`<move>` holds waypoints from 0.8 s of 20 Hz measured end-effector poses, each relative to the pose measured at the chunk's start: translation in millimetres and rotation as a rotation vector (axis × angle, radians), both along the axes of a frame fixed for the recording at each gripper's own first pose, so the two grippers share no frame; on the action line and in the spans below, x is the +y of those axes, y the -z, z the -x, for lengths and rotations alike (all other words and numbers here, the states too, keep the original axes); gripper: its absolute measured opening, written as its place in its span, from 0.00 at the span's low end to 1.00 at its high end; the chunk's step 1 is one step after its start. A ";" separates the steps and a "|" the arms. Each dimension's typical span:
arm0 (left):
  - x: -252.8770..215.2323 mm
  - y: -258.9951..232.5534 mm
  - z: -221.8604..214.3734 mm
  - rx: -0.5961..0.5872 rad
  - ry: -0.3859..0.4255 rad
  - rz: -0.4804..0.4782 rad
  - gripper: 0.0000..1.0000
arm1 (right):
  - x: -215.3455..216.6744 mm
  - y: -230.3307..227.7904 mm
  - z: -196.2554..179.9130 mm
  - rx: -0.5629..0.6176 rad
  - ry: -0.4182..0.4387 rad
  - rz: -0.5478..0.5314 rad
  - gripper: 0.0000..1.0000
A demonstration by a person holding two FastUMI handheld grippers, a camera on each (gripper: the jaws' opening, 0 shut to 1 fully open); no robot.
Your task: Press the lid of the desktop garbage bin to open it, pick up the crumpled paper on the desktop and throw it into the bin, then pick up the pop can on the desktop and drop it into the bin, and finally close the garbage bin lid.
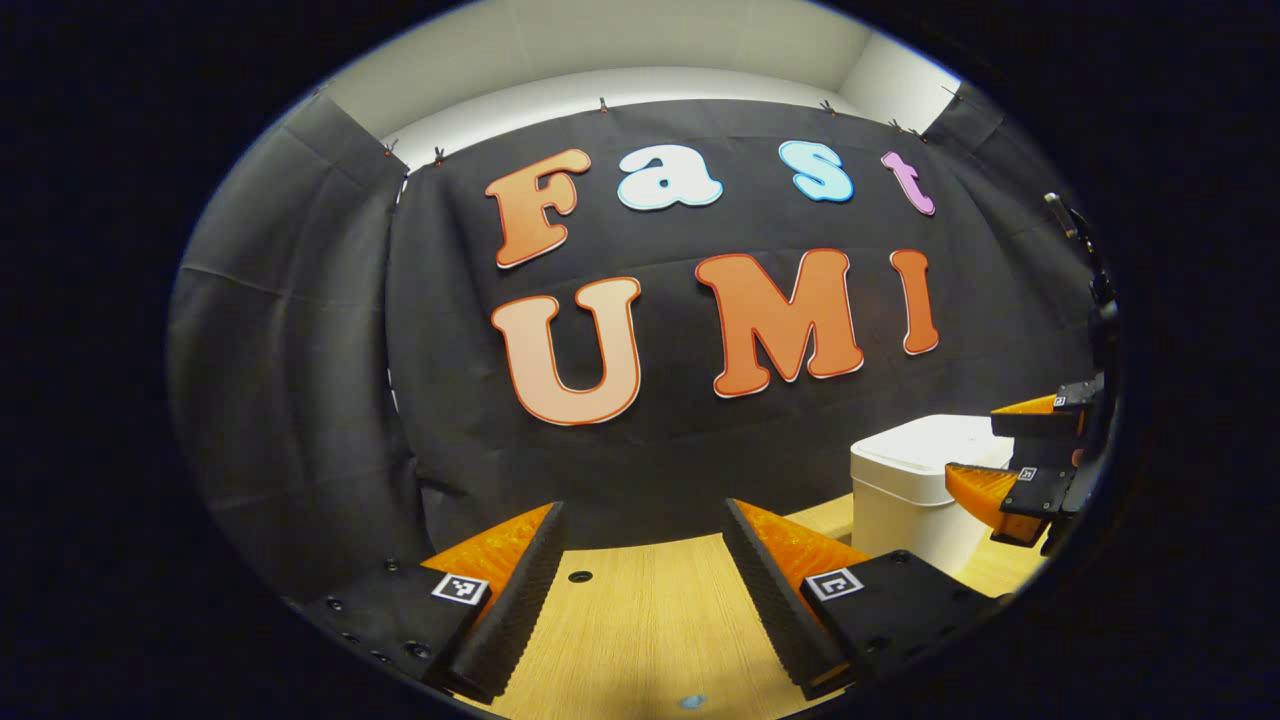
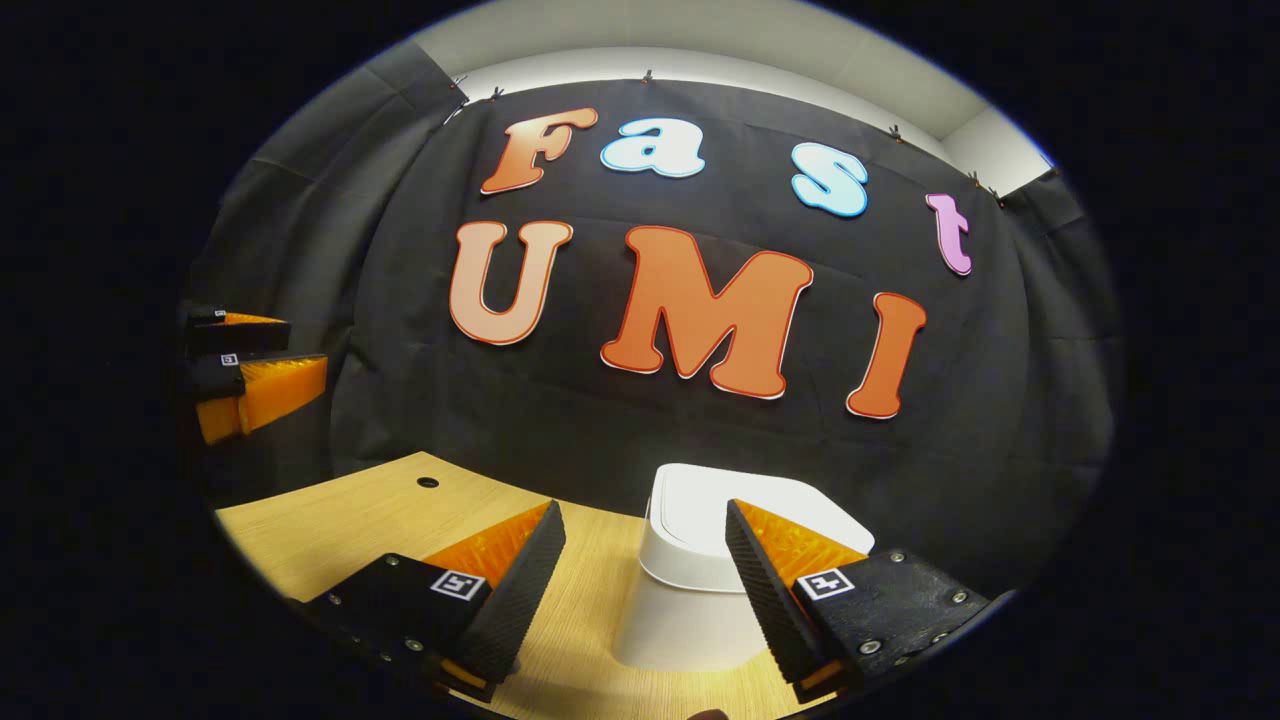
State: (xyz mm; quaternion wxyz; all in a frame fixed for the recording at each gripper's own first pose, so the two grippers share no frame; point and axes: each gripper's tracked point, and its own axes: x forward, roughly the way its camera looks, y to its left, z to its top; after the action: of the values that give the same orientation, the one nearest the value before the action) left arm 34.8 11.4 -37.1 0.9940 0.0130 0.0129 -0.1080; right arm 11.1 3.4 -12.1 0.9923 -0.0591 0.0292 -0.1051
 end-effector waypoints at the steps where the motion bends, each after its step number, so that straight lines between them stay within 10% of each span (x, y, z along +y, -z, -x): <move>1: 0.1 0.9 -1.2 0.006 0.008 0.007 0.94 | 0.6 -2.6 -0.5 -0.003 0.010 0.007 0.97; 16: -3.1 -14.6 -0.4 0.005 -0.022 0.035 0.94 | -33.5 -52.6 10.1 0.009 0.024 -0.017 0.91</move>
State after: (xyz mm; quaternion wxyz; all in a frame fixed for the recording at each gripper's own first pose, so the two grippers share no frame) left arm 35.3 8.3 -22.5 0.9951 -0.0047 0.0136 -0.0973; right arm 1.1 -30.1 40.4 0.9913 -0.0507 0.0353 -0.1166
